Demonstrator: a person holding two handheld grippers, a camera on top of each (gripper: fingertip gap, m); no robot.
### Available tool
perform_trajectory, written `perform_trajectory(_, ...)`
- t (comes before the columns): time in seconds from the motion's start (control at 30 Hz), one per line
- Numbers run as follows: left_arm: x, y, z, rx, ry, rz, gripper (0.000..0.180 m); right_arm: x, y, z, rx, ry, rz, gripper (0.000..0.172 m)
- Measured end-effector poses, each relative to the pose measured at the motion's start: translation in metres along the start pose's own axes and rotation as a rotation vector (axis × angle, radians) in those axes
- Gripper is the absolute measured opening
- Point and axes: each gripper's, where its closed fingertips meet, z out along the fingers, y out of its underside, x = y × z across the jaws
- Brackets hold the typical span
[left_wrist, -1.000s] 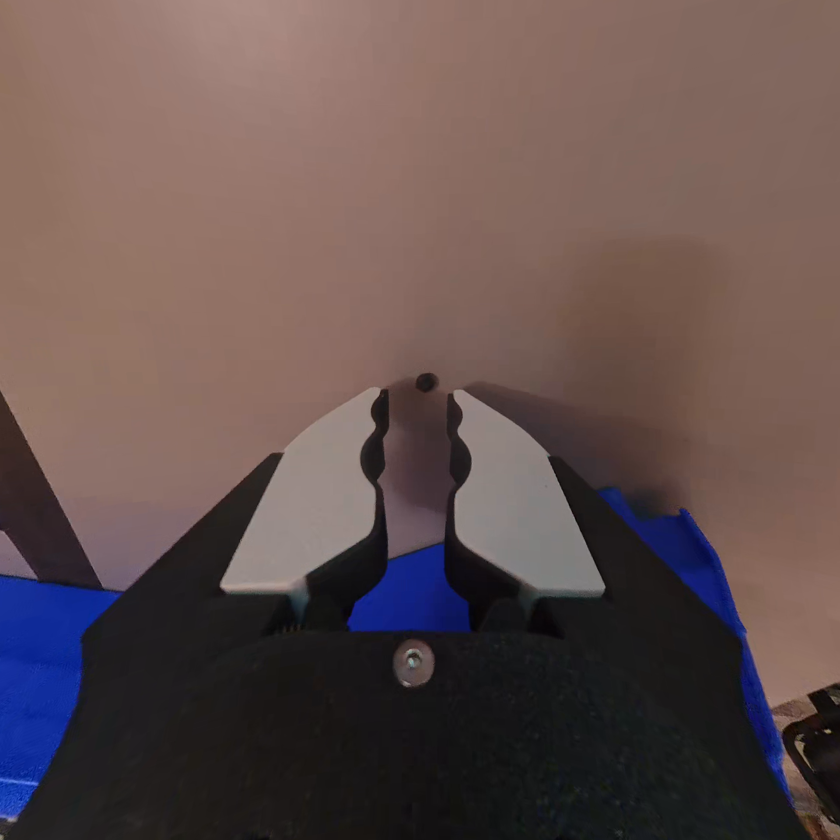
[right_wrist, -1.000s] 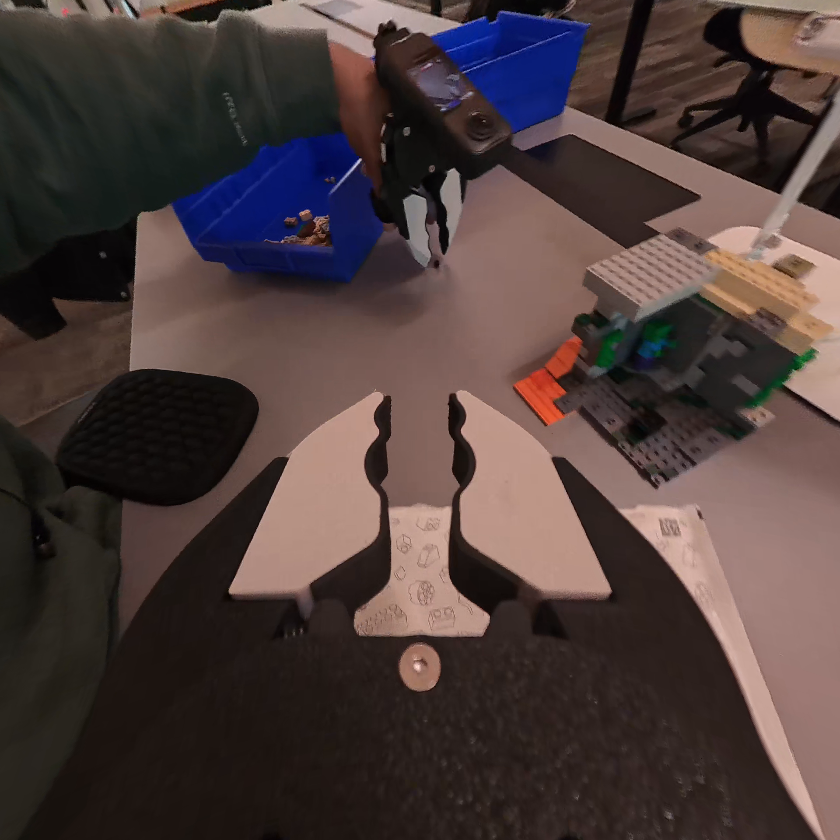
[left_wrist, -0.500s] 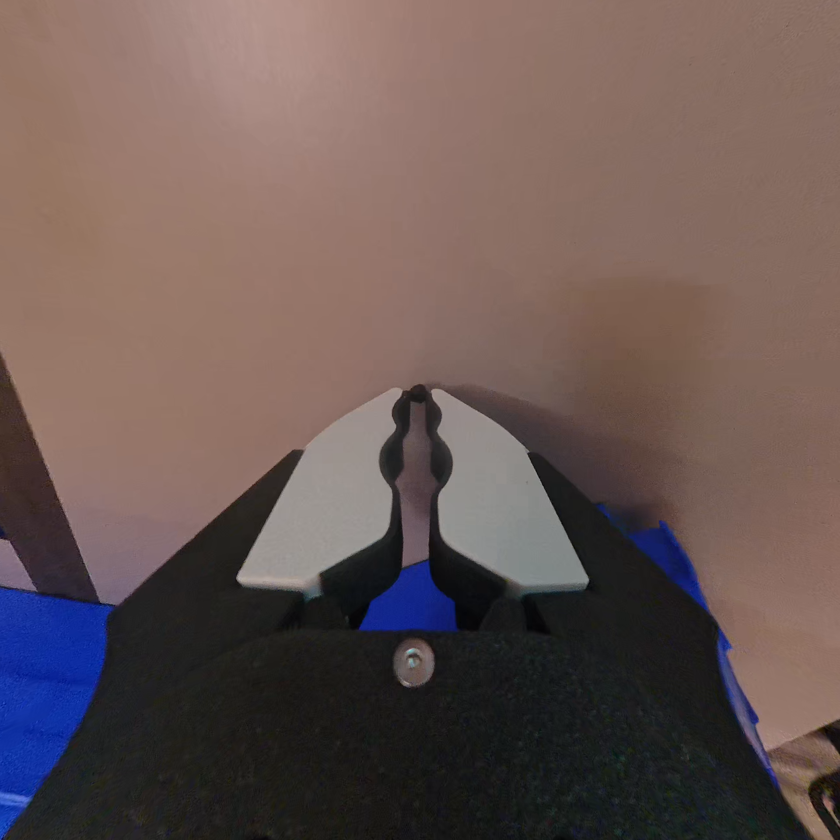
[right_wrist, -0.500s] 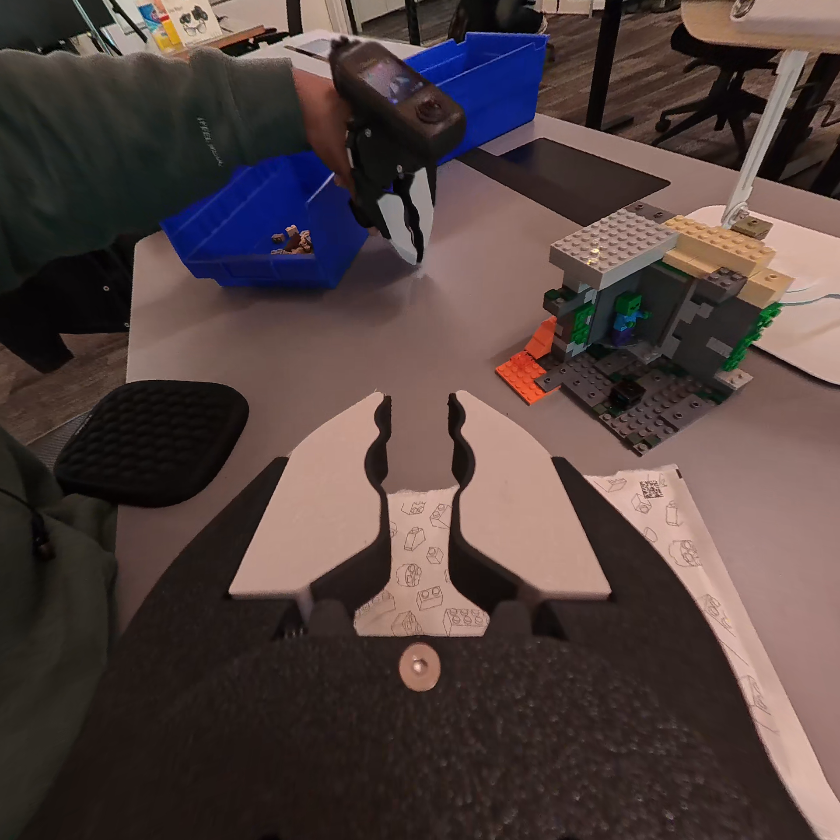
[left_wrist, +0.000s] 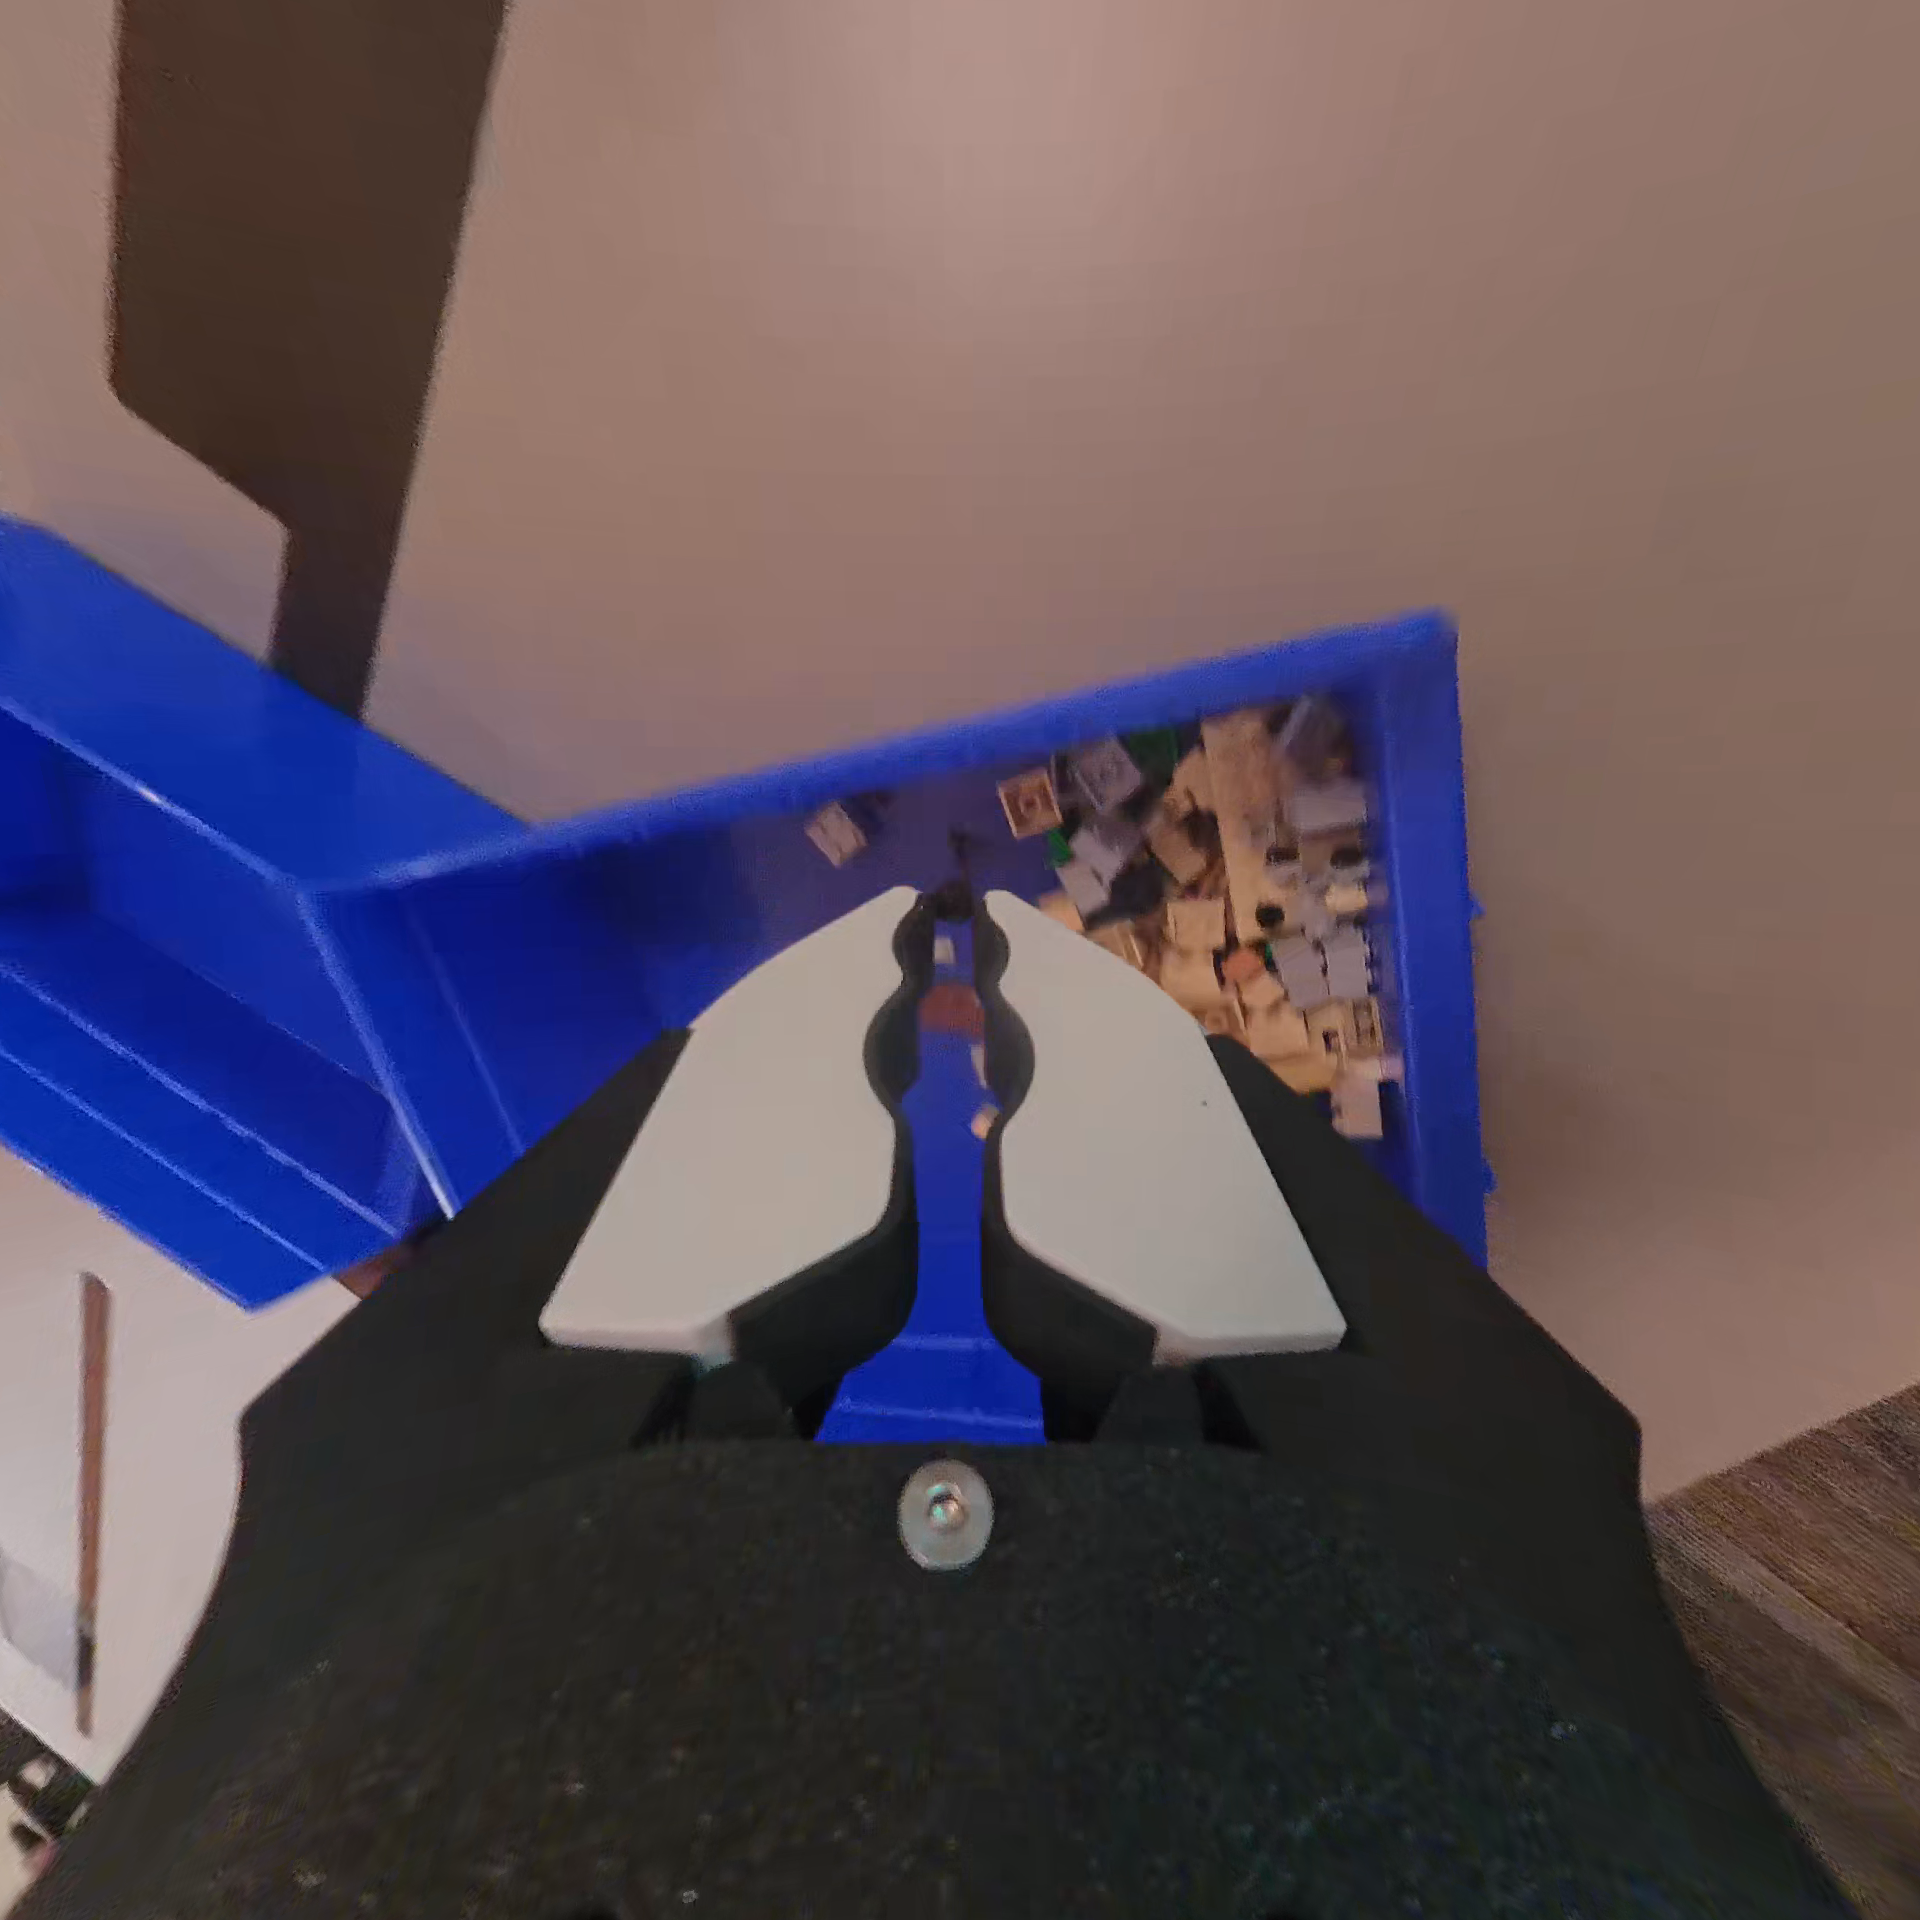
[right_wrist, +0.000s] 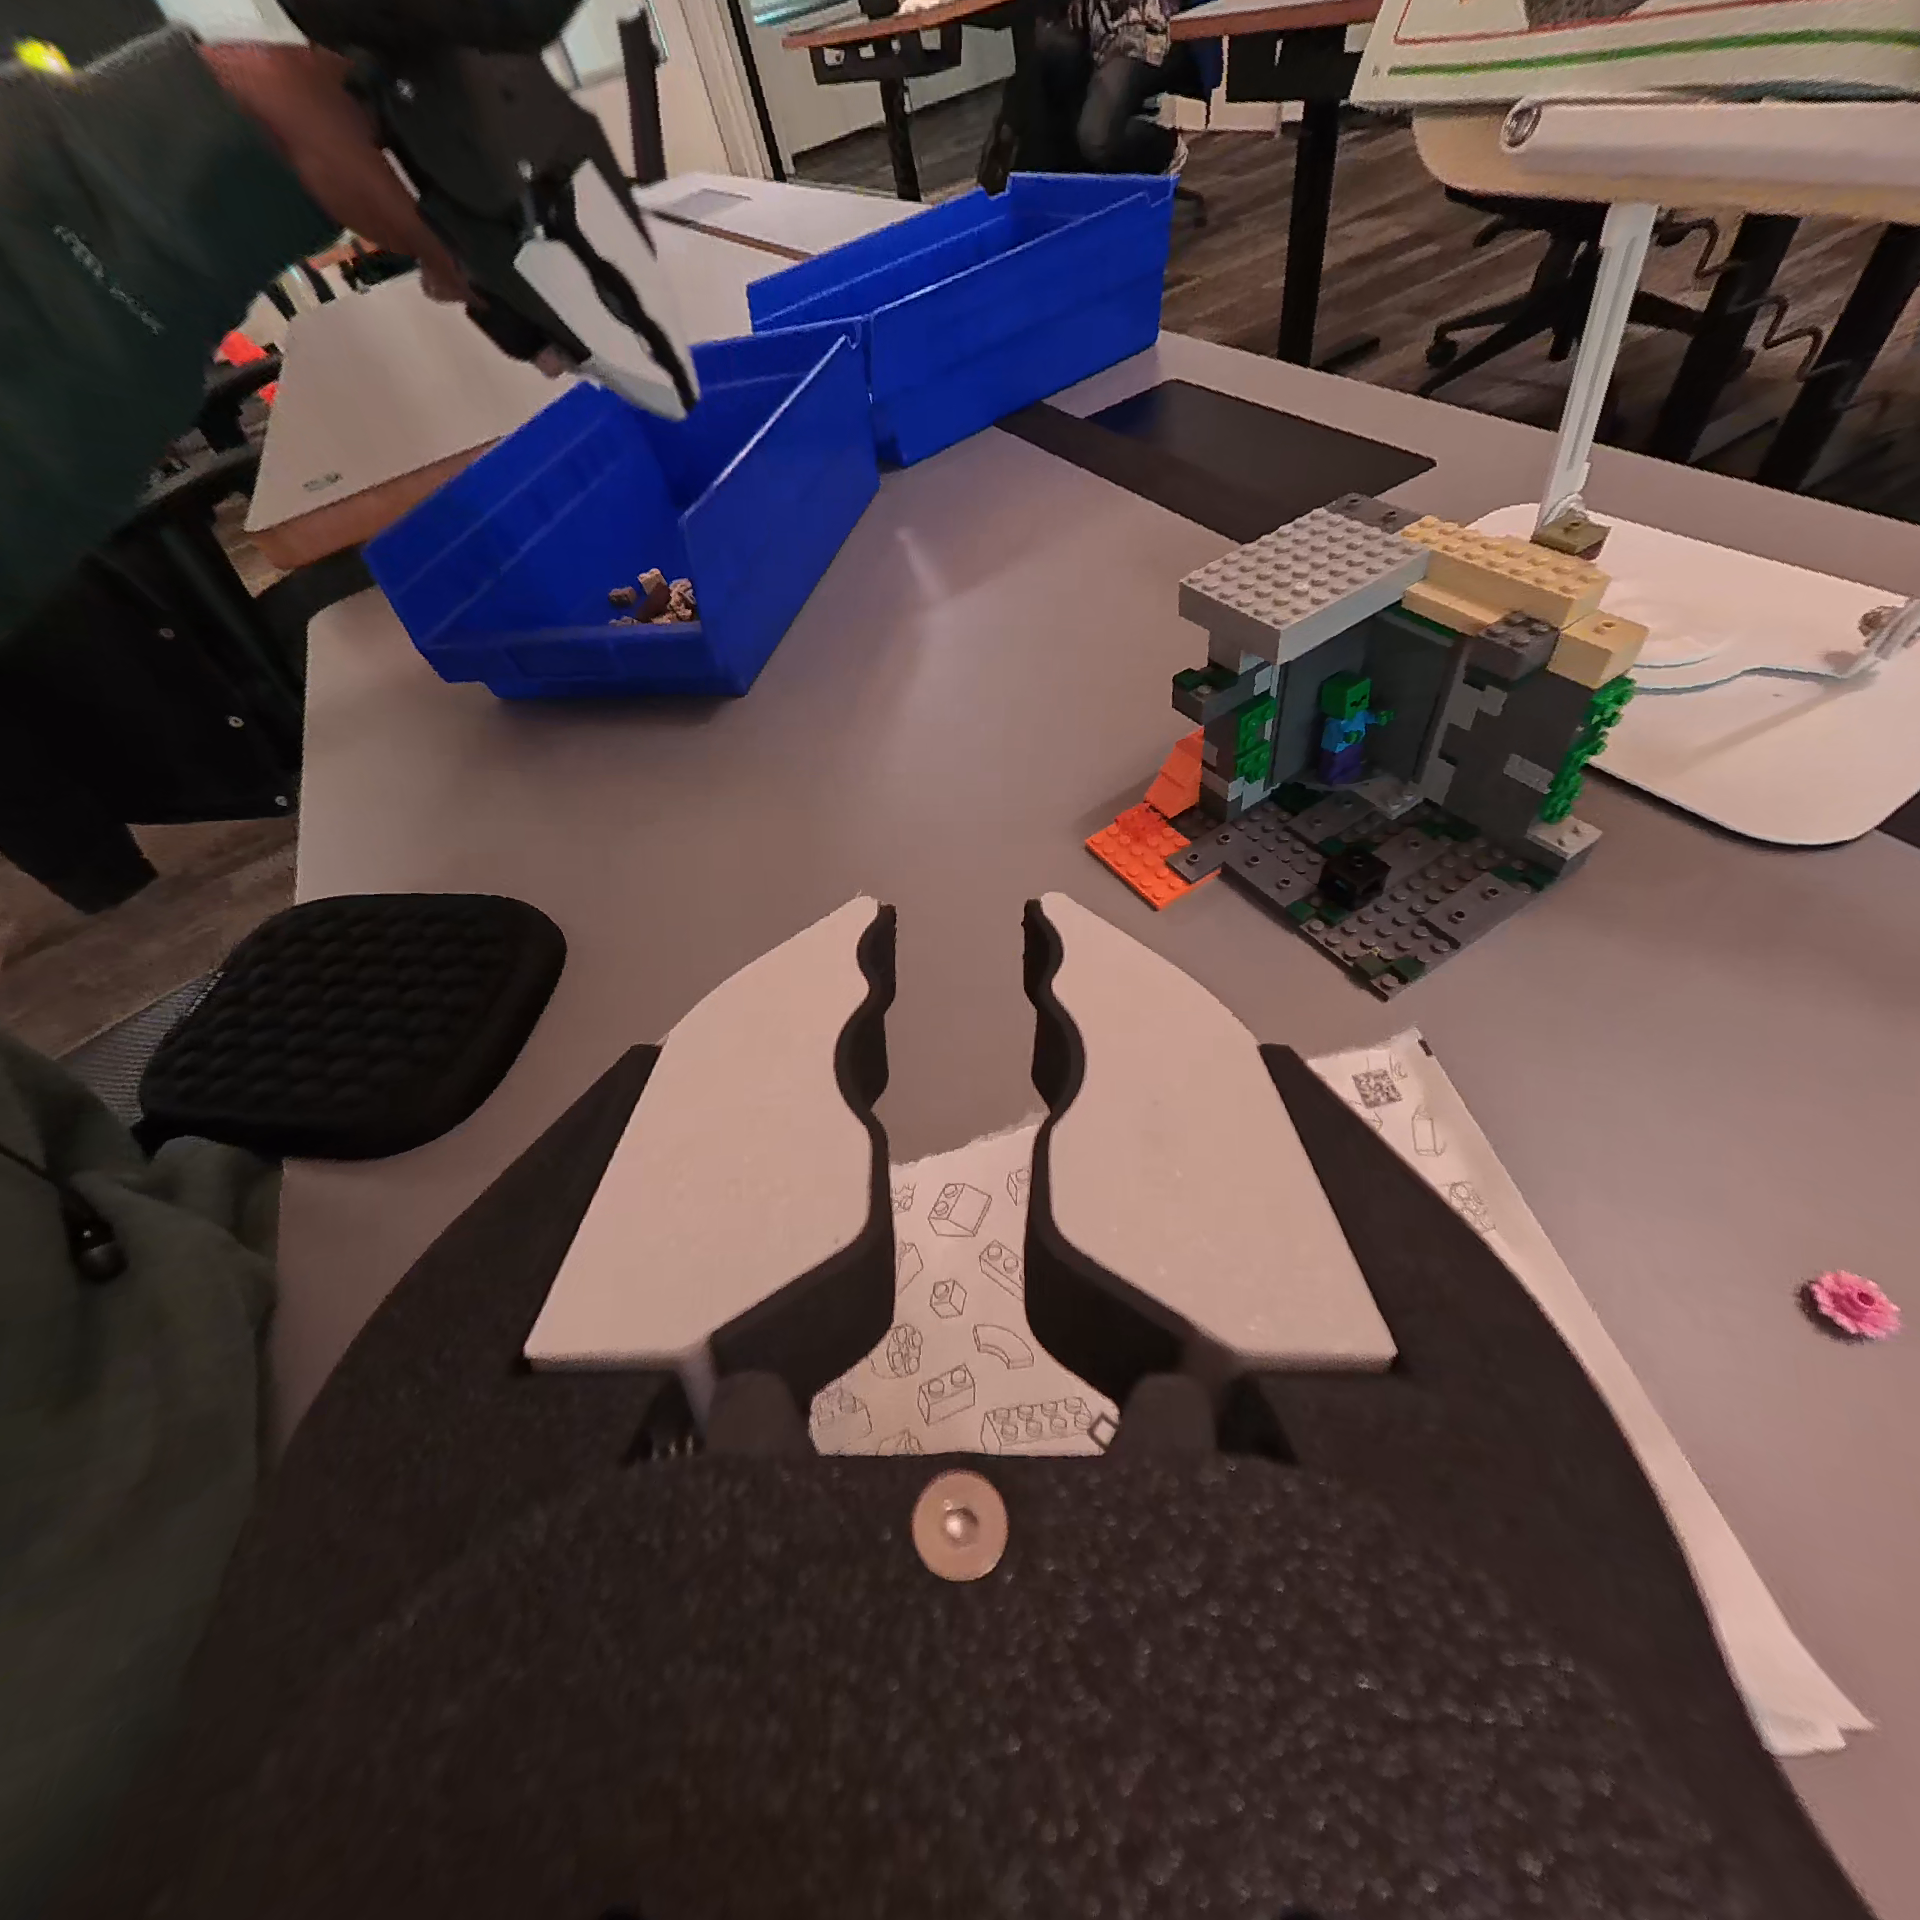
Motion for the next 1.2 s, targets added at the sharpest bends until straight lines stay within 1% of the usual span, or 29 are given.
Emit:
perform_trajectory(0.03, 0.004, 0.012, 0.003, -0.023, 0.010, -0.014, 0.007, 0.000, -0.001, -0.001, 0.004, 0.000, -0.002, 0.023)
perform_trajectory(0.13, 0.018, 0.038, 0.014, -0.073, 0.051, -0.037, 0.012, -0.003, -0.004, -0.004, 0.006, 0.001, -0.012, 0.023)
perform_trajectory(0.23, 0.029, 0.050, 0.021, -0.085, 0.085, -0.056, 0.020, -0.006, -0.007, -0.009, 0.008, 0.013, -0.031, 0.023)
perform_trajectory(0.43, 0.039, 0.046, 0.019, -0.041, 0.116, -0.055, 0.023, -0.005, -0.008, -0.025, 0.023, 0.049, -0.030, 0.023)
perform_trajectory(0.57, 0.039, 0.038, 0.015, -0.015, 0.088, -0.050, 0.021, -0.004, -0.010, -0.039, 0.040, 0.080, -0.033, 0.023)
perform_trajectory(0.63, 0.039, 0.026, 0.009, 0.035, 0.049, -0.047, 0.017, -0.001, -0.011, -0.049, 0.048, 0.104, -0.038, 0.023)
perform_trajectory(0.7, 0.041, 0.007, 0.000, 0.120, 0.001, -0.048, 0.013, 0.005, -0.014, -0.061, 0.056, 0.138, -0.042, 0.023)
perform_trajectory(0.8, 0.050, -0.028, -0.016, 0.275, -0.083, -0.044, 0.005, 0.022, -0.013, -0.085, 0.041, 0.223, -0.055, 0.023)
perform_trajectory(0.87, 0.066, -0.054, -0.027, 0.387, -0.110, -0.035, 0.000, 0.036, -0.003, -0.101, -0.002, 0.285, -0.054, 0.023)
perform_trajectory(0.97, 0.093, -0.089, -0.037, 0.523, -0.137, -0.021, 0.000, 0.055, 0.026, -0.121, -0.094, 0.358, -0.019, 0.023)
perform_trajectory(1.07, 0.121, -0.118, -0.044, 0.655, -0.139, -0.034, 0.000, 0.069, 0.063, -0.136, -0.188, 0.413, 0.031, 0.023)
perform_trajectory(1.2, 0.149, -0.148, -0.047, 0.825, -0.152, -0.110, 0.000, 0.071, 0.113, -0.146, -0.349, 0.421, 0.037, 0.023)
